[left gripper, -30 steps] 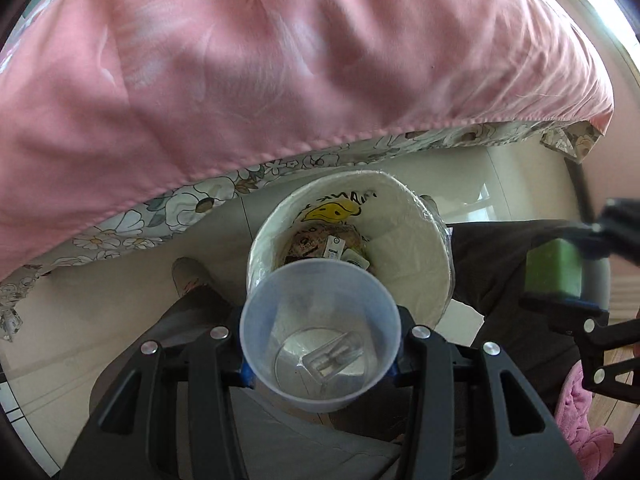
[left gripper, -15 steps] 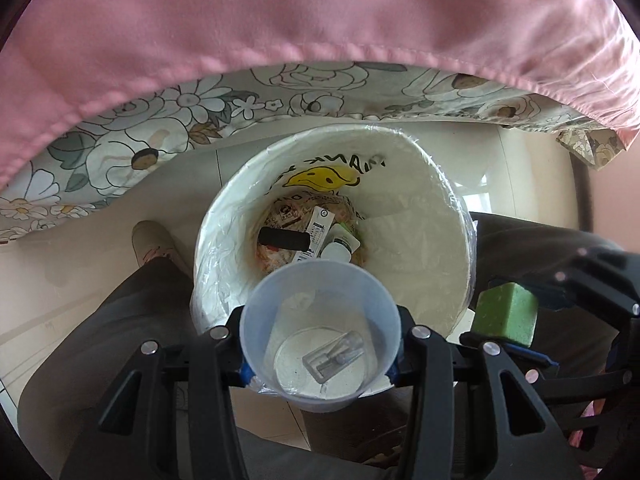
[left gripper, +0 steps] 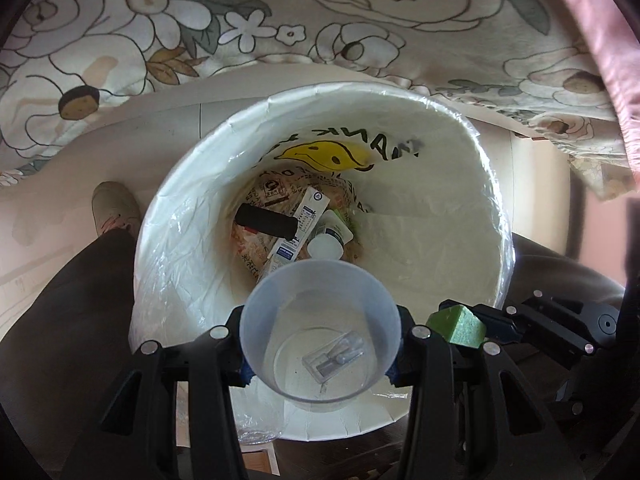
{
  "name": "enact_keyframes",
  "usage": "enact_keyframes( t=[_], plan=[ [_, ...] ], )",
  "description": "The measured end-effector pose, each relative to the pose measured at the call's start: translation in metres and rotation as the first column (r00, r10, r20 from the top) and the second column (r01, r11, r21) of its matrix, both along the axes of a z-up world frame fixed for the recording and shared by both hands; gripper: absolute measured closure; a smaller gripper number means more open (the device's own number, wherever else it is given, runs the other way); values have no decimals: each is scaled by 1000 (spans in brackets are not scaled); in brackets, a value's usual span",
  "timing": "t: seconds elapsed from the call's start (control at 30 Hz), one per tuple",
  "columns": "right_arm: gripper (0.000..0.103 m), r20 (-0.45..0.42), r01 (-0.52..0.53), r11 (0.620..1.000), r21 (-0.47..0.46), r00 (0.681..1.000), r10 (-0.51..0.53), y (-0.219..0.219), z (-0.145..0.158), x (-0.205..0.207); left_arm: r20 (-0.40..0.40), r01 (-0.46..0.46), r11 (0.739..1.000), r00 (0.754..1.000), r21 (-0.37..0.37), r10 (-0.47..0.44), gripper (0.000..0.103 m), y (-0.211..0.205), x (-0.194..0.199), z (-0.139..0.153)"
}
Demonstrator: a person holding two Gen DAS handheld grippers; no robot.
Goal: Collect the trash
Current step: 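Carry the plastic cup and green block with both tools down over the trash bin, then open the left tool dropping the cup while the right tool releases the green block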
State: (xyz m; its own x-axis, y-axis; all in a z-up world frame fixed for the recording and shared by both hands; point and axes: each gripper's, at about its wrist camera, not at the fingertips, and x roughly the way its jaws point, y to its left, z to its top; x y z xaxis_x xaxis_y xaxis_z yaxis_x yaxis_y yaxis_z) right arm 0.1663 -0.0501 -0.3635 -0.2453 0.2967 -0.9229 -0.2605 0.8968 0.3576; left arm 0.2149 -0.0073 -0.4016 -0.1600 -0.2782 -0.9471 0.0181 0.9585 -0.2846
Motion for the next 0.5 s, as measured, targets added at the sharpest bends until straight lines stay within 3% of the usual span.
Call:
enact_keyframes(
  t=[0.27,0.5],
  plan=[
    [66,-15,10,1000,-11,1000,-11,5,-19,3,-24,-15,1000,1000,-17,15,55,-3,7,-19],
    [66,-5,-25,999,-49,1000,25,14,-27,2,-46,30,1000,998,-3,-30,55,-15,7,-34]
  ],
)
